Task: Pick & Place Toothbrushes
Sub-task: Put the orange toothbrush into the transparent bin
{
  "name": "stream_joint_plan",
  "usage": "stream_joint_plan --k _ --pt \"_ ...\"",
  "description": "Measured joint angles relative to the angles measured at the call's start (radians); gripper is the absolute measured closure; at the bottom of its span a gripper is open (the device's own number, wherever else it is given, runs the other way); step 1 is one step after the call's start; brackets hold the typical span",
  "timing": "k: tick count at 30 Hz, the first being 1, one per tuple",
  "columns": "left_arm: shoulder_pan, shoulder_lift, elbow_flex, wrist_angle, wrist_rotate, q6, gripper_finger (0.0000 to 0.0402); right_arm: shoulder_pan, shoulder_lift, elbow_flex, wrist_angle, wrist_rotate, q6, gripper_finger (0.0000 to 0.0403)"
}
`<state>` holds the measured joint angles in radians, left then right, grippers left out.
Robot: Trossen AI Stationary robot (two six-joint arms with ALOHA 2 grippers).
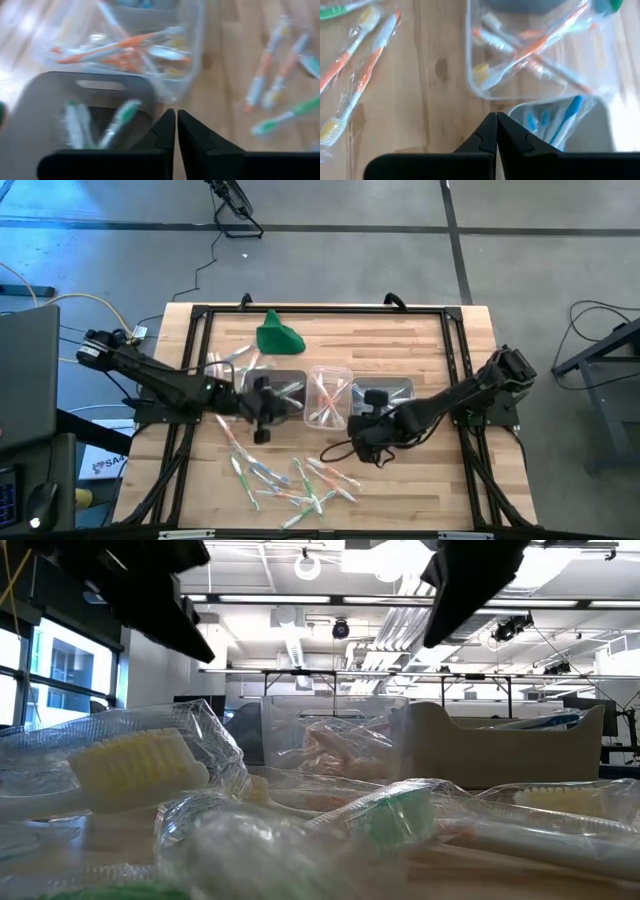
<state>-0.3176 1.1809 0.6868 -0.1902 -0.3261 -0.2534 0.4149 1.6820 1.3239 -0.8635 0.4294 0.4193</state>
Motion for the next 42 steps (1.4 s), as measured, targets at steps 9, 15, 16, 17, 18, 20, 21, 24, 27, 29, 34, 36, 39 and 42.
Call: stream_joint_plan --k 9,15,16,17,18,20,21,24,27,29,34,36,39,42 --pt "-0.168 0.000 0.000 0.000 -0.151 -0.089 0.0400 -0.111 -0.139 -0.126 0.294 -0.163 -0.224 0.0401" --pt "-0.187 0.000 0.000 0.001 -0.182 -0.119 0.0399 -0.163 -0.277 -0.328 0.471 -0.202 -0.253 0.0401" --pt "-0.187 0.000 0.000 0.002 -0.182 -0.128 0.0399 -0.168 -0.304 -0.367 0.504 -0.201 -0.256 0.0401" --pt "-0.186 0.000 0.000 0.002 -0.183 -0.138 0.0399 -0.174 -0.335 -0.405 0.543 -0.202 -0.262 0.0401" --pt "-0.186 0.000 0.000 0.004 -0.186 -0.144 0.0399 -0.179 -0.363 -0.444 0.590 -0.202 -0.266 0.0401" --pt "-0.186 0.000 0.000 0.014 -0.188 -0.150 0.0399 -0.188 -0.422 -0.524 0.668 -0.208 -0.282 0.0401" --pt "-0.186 0.000 0.000 0.013 -0.189 -0.164 0.0399 -0.194 -0.451 -0.562 0.707 -0.216 -0.293 0.0401" --pt "-0.186 0.000 0.000 0.015 -0.190 -0.233 0.0399 -0.219 -0.535 -0.670 0.841 -0.228 -0.320 0.0401" --pt "-0.186 0.000 0.000 0.018 -0.193 -0.315 0.0399 -0.254 -0.608 -0.779 1.019 -0.227 -0.336 0.0401" --pt "-0.186 0.000 0.000 0.023 -0.193 -0.371 0.0399 -0.275 -0.643 -0.843 1.145 -0.228 -0.331 0.0401" --pt "-0.186 0.000 0.000 0.034 -0.184 -0.433 0.0399 -0.298 -0.701 -0.933 1.288 -0.239 -0.289 0.0401" --pt "-0.186 0.000 0.000 0.033 -0.177 -0.430 0.0399 -0.297 -0.710 -0.948 1.287 -0.262 -0.272 0.0401" --pt "-0.186 0.000 0.000 0.033 -0.176 -0.401 0.0399 -0.285 -0.714 -0.956 1.286 -0.298 -0.213 0.0401" --pt "-0.186 0.000 0.000 0.033 -0.175 -0.358 0.0399 -0.259 -0.714 -0.961 1.285 -0.305 -0.182 0.0401"
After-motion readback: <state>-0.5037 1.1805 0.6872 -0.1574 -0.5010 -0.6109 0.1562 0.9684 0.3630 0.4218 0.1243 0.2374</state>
